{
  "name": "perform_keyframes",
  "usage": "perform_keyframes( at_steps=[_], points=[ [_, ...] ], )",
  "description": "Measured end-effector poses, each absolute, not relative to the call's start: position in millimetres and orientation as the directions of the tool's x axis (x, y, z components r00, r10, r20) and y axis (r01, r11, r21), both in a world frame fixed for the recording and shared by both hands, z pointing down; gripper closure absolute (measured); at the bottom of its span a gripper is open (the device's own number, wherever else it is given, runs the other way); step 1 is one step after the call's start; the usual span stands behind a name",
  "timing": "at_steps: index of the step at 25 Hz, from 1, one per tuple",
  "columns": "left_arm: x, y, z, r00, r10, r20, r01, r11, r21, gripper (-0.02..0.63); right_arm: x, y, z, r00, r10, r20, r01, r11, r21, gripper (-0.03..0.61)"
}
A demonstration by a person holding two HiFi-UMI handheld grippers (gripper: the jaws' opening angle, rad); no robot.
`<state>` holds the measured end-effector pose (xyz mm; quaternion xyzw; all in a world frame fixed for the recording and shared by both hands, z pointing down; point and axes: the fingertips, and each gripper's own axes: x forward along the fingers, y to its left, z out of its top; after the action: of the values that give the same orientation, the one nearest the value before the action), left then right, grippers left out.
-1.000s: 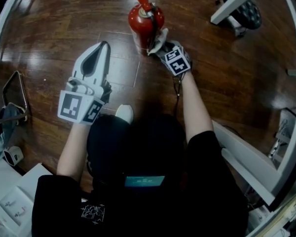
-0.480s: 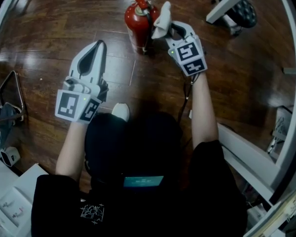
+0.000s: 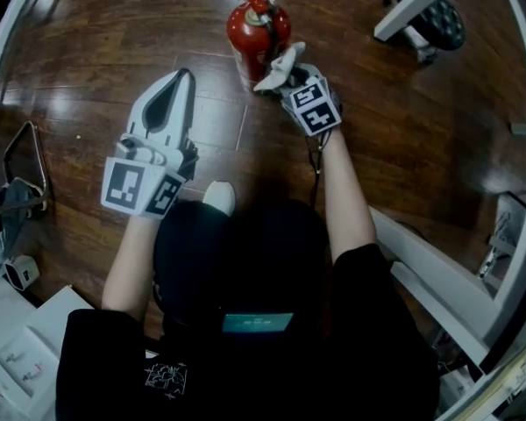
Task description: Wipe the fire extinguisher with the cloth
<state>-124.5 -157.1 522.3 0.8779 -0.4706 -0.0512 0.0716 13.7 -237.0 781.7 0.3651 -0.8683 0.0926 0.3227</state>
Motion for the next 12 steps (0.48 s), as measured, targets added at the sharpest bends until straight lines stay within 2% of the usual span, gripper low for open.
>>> perform_keyframes(
  at_steps=[4,7,9,12],
  points=[
    [-123.4,-155.5,521.5,0.554,-0.832,-0.024,-0.817,-0.549,0.175,0.611,11.0,-235.6,815.9,-0.512,-0.532,0.674,-0.714,0.7,0.011,0.48],
    [-123.6,-153.3,521.3,0.551,-0.834,-0.026,-0.818,-0.546,0.18,0.611,17.4,-229.0,807.2,-0.532,-0.538,0.654,-0.726,0.687,-0.026,0.48],
    [-126.3,-152.5,521.2,0.548,-0.836,-0.029,-0.819,-0.543,0.186,0.611,23.6,-221.3,778.3,-0.571,-0.568,0.592,-0.738,0.671,-0.068,0.48],
    [-130.5,-152.5,521.8,0.541,-0.84,-0.033,-0.821,-0.537,0.194,0.611,24.7,-203.1,712.3,-0.665,-0.606,0.437,-0.73,0.65,-0.21,0.48]
  ],
)
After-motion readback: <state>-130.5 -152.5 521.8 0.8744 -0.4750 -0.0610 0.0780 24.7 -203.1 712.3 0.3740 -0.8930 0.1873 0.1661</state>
